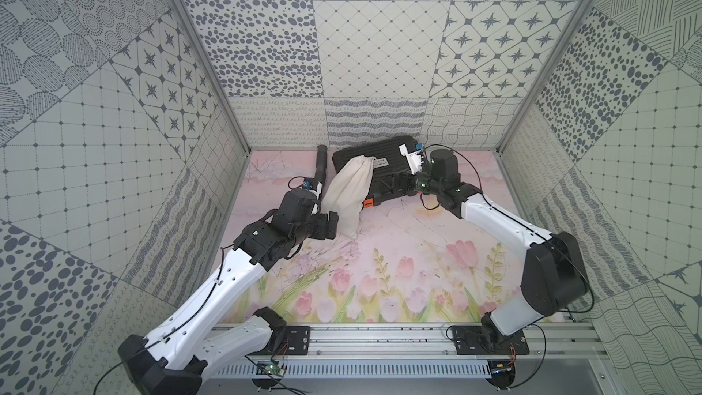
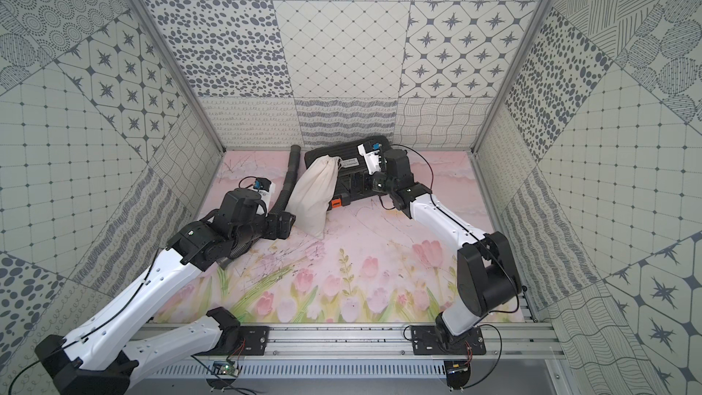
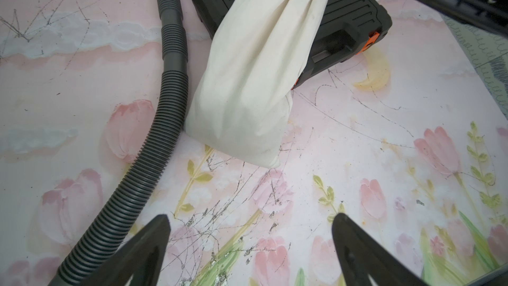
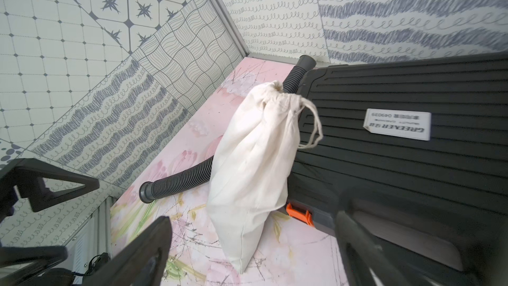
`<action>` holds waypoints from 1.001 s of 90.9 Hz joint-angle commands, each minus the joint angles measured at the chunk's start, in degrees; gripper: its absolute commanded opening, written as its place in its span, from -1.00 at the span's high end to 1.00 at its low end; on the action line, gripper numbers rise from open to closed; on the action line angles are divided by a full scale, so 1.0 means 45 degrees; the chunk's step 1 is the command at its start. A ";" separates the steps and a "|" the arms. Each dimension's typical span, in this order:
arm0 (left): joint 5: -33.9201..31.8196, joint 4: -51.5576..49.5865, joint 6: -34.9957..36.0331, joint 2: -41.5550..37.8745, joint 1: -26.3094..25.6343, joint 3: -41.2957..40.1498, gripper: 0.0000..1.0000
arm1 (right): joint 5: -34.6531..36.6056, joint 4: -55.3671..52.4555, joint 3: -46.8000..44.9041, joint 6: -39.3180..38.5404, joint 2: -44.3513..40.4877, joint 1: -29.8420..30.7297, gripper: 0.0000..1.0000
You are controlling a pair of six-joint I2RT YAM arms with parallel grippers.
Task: Close the soil bag
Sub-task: Place the soil bag at the center of the board, then reset both arms
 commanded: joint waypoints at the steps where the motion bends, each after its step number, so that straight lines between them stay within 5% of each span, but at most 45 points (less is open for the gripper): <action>1: 0.1425 0.1398 0.0017 0.0253 0.0897 -0.0059 -0.93 | 0.1862 -0.0436 -0.0600 -0.0438 -0.1695 -0.0774 -0.94; 32: 0.3019 0.3032 -0.0449 0.0757 0.3549 -0.0785 -0.93 | 0.3941 -0.1420 -0.3484 -0.0806 -0.5831 -0.4377 -0.94; 49: 0.3448 0.5909 -0.0577 0.0726 0.5082 -0.2484 -0.93 | 0.5343 -0.1012 -0.5389 -0.1819 -0.6568 -0.6302 -0.94; 73: 0.3552 1.0471 -0.0220 0.1763 0.6567 -0.5135 -0.93 | 0.5919 0.5284 -0.8762 -0.2006 -0.4581 -0.7072 -0.94; 91: 0.3645 1.3835 0.0374 0.3501 0.7254 -0.6503 -0.93 | 0.4225 0.7982 -0.9358 -0.1851 -0.2341 -0.6968 -0.94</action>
